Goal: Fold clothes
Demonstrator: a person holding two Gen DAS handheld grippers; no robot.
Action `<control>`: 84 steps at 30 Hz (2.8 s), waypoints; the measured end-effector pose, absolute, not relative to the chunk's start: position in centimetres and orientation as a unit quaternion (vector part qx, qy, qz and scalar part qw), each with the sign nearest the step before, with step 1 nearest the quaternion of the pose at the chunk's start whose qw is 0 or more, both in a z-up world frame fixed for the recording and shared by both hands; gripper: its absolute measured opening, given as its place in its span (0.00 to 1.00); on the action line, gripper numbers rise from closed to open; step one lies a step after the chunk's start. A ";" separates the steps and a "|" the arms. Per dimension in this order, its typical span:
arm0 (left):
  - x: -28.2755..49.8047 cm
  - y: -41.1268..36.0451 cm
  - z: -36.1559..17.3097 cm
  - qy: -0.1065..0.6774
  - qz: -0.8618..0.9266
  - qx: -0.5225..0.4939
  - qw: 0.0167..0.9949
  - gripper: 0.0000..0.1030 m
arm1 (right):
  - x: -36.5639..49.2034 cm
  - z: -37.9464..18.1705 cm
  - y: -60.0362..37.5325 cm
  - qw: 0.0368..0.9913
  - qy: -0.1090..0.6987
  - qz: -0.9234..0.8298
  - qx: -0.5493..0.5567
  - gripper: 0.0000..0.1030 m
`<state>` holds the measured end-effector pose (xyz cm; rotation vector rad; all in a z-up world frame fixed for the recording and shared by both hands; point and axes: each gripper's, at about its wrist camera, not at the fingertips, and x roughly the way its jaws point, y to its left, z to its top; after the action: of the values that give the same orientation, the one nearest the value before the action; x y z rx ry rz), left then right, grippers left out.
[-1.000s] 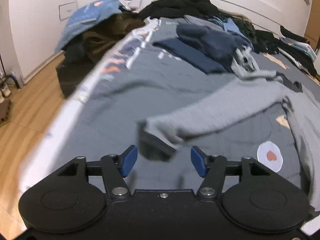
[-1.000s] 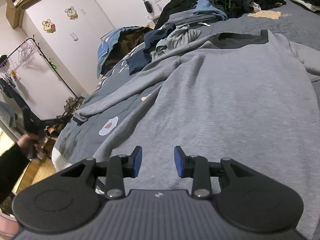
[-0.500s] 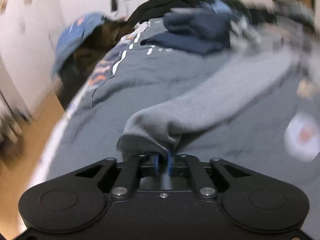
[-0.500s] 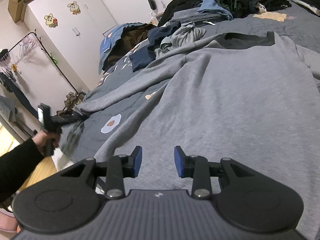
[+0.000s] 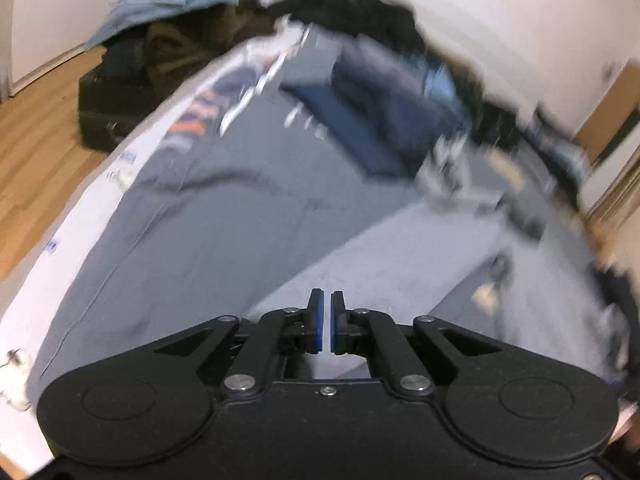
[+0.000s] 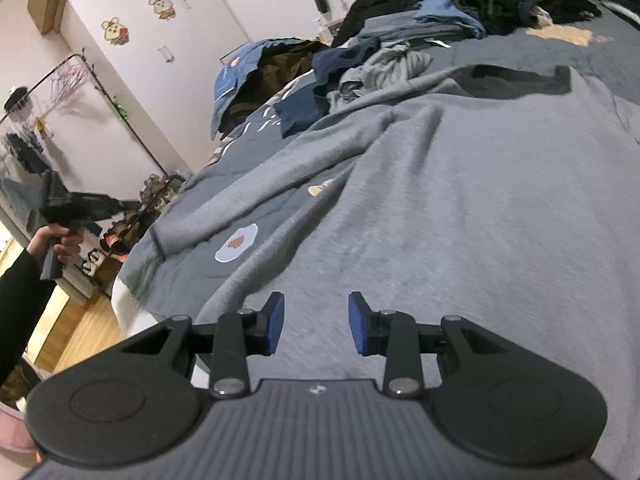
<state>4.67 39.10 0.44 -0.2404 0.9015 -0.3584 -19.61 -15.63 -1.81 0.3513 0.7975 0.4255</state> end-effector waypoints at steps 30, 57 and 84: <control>5.6 16.2 3.3 0.282 -0.250 0.125 0.918 0.29 | -11.7 1.1 -31.0 0.944 0.309 0.049 0.106 0.33; 28.0 -13.1 -7.4 0.357 -0.314 0.218 0.852 0.18 | -4.4 -2.2 -41.4 0.941 0.293 -0.005 0.168 0.33; 28.3 -18.0 -7.2 0.345 -0.361 0.285 0.818 0.10 | -4.3 -2.8 -42.5 0.936 0.295 -0.007 0.190 0.33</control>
<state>28.30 -17.95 -7.24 0.6066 0.7343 -0.7702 -4.29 -42.52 -2.80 0.3874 0.6038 -0.0145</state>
